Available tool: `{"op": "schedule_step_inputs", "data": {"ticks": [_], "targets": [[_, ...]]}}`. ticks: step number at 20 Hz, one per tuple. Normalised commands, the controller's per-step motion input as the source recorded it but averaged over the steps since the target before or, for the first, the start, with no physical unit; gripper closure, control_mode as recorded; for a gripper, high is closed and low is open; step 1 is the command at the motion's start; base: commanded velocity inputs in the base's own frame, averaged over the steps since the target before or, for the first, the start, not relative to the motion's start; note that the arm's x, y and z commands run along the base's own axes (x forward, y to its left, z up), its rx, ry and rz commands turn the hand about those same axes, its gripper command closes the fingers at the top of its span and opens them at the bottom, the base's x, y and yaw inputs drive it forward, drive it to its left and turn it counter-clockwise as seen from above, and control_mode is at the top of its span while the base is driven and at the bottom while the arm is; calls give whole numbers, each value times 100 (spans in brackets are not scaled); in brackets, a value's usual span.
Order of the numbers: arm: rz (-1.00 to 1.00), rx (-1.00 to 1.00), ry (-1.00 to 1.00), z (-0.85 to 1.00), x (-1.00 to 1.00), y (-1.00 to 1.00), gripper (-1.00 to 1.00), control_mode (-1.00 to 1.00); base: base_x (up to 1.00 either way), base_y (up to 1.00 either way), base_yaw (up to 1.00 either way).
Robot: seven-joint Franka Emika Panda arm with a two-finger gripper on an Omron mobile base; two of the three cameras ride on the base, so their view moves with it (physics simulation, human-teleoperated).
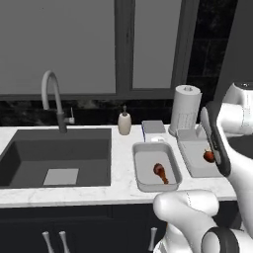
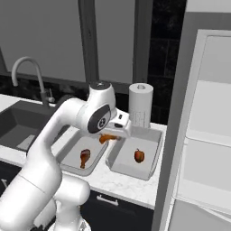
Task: Place one bell pepper and one chicken drumstick in each tupperware on the nearby counter, to pack two identical lunches.
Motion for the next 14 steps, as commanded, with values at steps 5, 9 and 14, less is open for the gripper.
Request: {"op": "schedule_step_inputs", "data": {"ticks": [5, 9, 14], "targets": [[0, 7, 23, -79, 100, -50, 100, -100, 0, 0, 0], [0, 5, 18, -86, 100, -53, 100, -100, 0, 0, 0], [0, 1, 4, -66, 100, -12, 100, -100, 0, 0, 0]]}}
